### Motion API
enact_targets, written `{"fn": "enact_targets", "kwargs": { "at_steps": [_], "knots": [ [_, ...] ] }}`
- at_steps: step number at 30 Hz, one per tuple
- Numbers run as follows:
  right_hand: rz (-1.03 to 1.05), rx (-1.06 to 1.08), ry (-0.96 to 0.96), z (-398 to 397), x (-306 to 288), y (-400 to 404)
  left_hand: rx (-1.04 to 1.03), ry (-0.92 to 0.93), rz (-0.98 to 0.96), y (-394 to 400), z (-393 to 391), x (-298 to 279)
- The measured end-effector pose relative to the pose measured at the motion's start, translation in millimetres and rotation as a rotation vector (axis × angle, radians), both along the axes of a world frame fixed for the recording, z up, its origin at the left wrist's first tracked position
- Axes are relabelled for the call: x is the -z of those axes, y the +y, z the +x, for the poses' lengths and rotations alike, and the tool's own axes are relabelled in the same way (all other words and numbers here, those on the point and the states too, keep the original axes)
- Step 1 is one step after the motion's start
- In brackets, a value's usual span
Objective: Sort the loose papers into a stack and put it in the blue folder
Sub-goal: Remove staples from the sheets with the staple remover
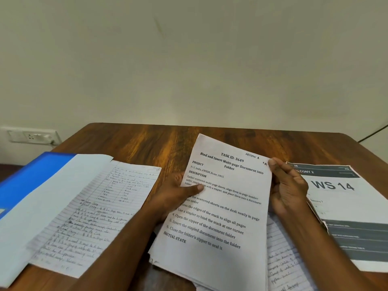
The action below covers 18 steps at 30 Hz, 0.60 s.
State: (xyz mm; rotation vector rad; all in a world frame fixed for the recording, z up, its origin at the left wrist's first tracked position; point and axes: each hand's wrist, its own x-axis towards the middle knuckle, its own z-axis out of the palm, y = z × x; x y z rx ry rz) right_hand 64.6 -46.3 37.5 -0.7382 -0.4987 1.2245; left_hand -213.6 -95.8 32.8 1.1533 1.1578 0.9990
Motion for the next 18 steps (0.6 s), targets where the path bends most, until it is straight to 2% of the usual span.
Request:
{"fn": "enact_targets", "kwargs": {
  "at_steps": [4, 8, 12, 15, 18],
  "knots": [
    [0.035, -0.056, -0.071, 7.9, -0.2, 0.2, -0.124, -0.052, 0.042, 4.0, -5.9, 0.9],
    [0.053, -0.182, -0.336, 1.2, 0.1, -7.4, -0.441, -0.200, 0.106, 13.2, -11.2, 8.5],
    [0.057, -0.287, -0.542, -18.3, 7.7, -15.9, -0.619, -0.303, 0.172, 15.0, -14.5, 12.4],
    [0.060, -0.312, -0.624, -19.5, 8.7, -14.8, -0.724, -0.280, 0.190, 17.9, -20.1, 16.8],
    [0.062, -0.384, -0.590, -15.7, 6.2, -15.5, -0.801, -0.262, 0.191, 19.4, -23.1, 18.7]
  ]
}}
